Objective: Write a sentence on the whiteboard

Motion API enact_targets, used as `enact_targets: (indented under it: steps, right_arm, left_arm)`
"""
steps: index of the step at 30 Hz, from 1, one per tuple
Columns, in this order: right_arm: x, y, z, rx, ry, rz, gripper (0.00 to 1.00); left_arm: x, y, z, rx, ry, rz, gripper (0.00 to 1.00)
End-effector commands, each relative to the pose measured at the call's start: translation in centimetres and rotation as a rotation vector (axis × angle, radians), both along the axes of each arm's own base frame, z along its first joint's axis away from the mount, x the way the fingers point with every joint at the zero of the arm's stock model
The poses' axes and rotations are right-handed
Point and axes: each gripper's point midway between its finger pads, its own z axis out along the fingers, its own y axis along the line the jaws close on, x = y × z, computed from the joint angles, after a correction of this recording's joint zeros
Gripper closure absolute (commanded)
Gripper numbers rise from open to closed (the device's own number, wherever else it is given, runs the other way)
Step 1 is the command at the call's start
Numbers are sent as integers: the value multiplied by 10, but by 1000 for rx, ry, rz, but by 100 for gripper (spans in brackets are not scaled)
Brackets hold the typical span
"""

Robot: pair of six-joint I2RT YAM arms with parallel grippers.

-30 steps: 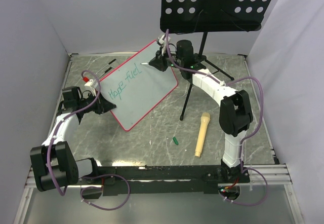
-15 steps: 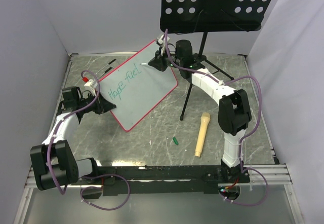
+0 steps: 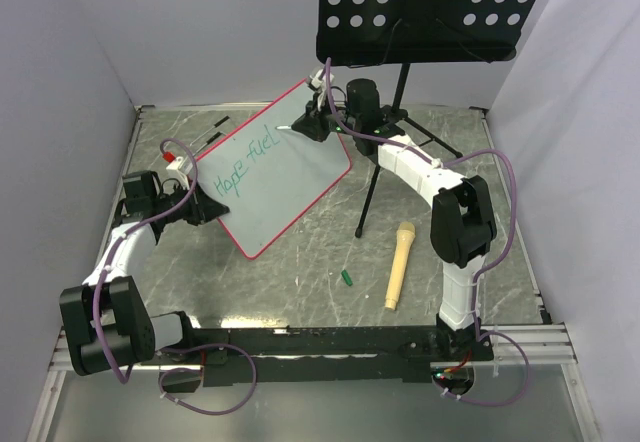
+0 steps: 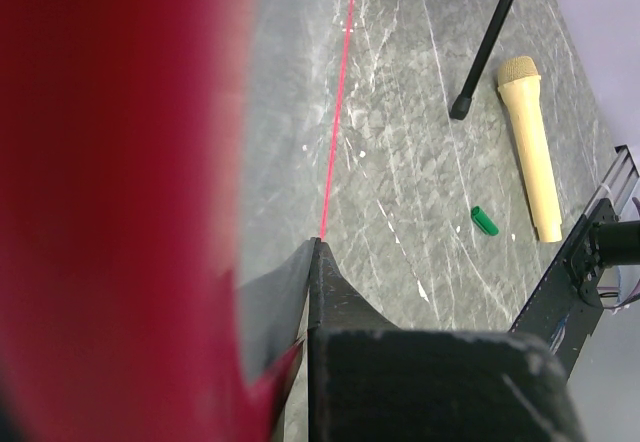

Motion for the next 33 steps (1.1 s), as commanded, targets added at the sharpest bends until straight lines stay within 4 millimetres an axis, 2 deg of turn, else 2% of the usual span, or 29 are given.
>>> enact_targets:
  steps: [1, 16, 33]
  right_arm:
    - [-8, 6, 18, 24, -47, 39, 100]
    - [-12, 1, 8, -1, -45, 33, 100]
    - [-1, -15, 6, -18, -57, -45, 100]
  left_arm:
    - [8, 20, -20, 135, 10, 67, 99]
    - [9, 23, -20, 148, 9, 81, 99]
    - [9, 23, -19, 149, 6, 83, 99]
